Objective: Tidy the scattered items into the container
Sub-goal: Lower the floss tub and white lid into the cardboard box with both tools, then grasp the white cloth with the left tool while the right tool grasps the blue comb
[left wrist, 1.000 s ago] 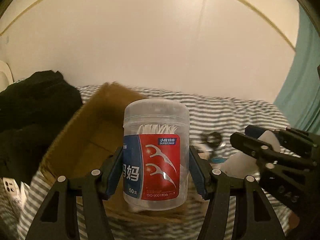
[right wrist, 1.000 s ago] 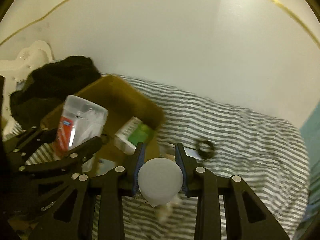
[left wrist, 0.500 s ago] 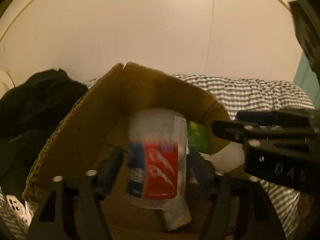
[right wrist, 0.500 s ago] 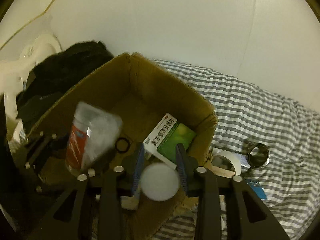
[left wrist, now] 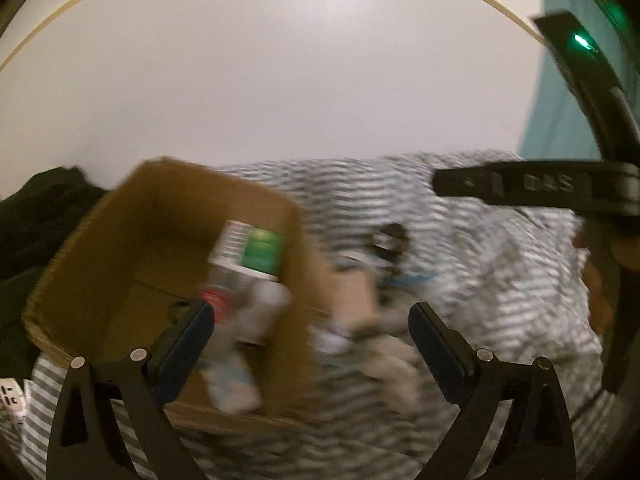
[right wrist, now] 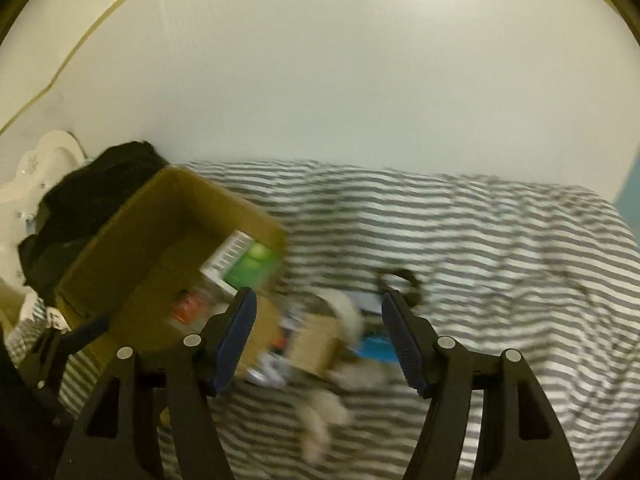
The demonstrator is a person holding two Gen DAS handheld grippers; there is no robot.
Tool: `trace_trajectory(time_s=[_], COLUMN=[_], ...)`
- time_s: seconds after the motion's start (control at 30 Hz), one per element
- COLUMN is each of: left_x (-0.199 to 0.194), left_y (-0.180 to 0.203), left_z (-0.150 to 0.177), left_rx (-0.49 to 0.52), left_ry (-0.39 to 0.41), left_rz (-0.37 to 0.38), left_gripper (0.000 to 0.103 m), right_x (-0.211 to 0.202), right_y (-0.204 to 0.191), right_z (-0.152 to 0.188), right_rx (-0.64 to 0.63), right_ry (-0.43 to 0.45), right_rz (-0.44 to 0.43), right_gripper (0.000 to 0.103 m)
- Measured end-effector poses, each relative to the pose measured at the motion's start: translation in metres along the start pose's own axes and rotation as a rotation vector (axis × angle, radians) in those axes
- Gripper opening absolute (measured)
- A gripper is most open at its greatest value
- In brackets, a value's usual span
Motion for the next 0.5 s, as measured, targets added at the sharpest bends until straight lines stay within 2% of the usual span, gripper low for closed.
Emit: trace_trajectory(time_s=[0.13, 0.2, 0.37, 0.5], left_x=[0.03, 0.056, 0.106, 0.141], left_y=[0.055, 0.07, 0.075, 0.059], left_z=[0.021, 0.036, 0.072, 0.091], left_rx=[0.032, 0.022, -0.04, -0.111], left_ry=[-0.062, -0.103, -0.21, -0.269], left_rz=[0.064, 0.052, 0.0, -0.046], left_gripper=[0.1, 0.1, 0.1, 0.097], right_x=[-0.004, -0.002, 0.025, 0.065], right_y=[0.045, 0.062, 0.094, 0.101], right_z=[0.025, 0.039, 0.077, 0.099], right_rx=[-0.006, 0.022, 0.103, 0.138], right_ry=[-0.005, -0.012, -0.056, -0.111], right_rz=[0.059, 0.06, 0.031, 0.013], right_gripper=[0.065, 0.065, 0.065, 0.065])
Point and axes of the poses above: each gripper's, at about its wrist camera, not at the fingertips, and x roughly the way its jaws point, y to its right, z to its underside, the point moved 5 cm from there along x, roughly the way its jaws point, and after that the axes turned 15 degrees about z, right-handed, at the moved point
